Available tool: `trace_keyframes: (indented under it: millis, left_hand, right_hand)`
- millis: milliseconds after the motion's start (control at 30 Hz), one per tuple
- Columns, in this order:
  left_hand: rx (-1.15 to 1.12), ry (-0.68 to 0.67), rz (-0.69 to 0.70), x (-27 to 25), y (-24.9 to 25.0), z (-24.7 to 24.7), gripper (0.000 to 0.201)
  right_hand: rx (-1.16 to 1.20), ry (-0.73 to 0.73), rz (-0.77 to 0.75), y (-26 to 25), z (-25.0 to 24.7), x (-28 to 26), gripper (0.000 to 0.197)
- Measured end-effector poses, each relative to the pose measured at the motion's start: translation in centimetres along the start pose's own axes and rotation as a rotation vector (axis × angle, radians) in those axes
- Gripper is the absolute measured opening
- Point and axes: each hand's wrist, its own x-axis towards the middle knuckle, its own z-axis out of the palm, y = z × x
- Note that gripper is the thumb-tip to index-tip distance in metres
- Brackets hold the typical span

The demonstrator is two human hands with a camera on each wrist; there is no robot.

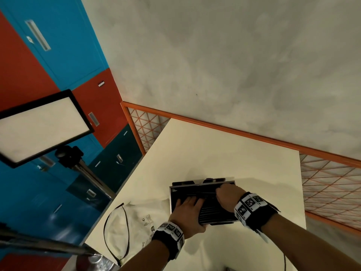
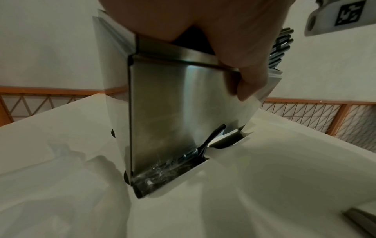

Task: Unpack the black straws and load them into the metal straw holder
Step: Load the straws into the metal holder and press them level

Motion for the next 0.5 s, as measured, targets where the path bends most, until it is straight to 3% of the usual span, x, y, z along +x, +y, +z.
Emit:
trace_keyframes:
  millis: [367, 500]
  left_hand:
    - [-0.038, -0.012, 0.001, -0.3, 0.0, 0.3, 0.077]
    - [-0.036, -0.008, 0.000, -0.4, 0.1, 0.3, 0.076]
  right_hand:
    - [-0.170, -0.067, -0.131, 0.4, 0.6, 1.7, 0.014]
    - [-0.094, -0.092, -0.097, 0.5, 0.6, 2.1, 0.022]
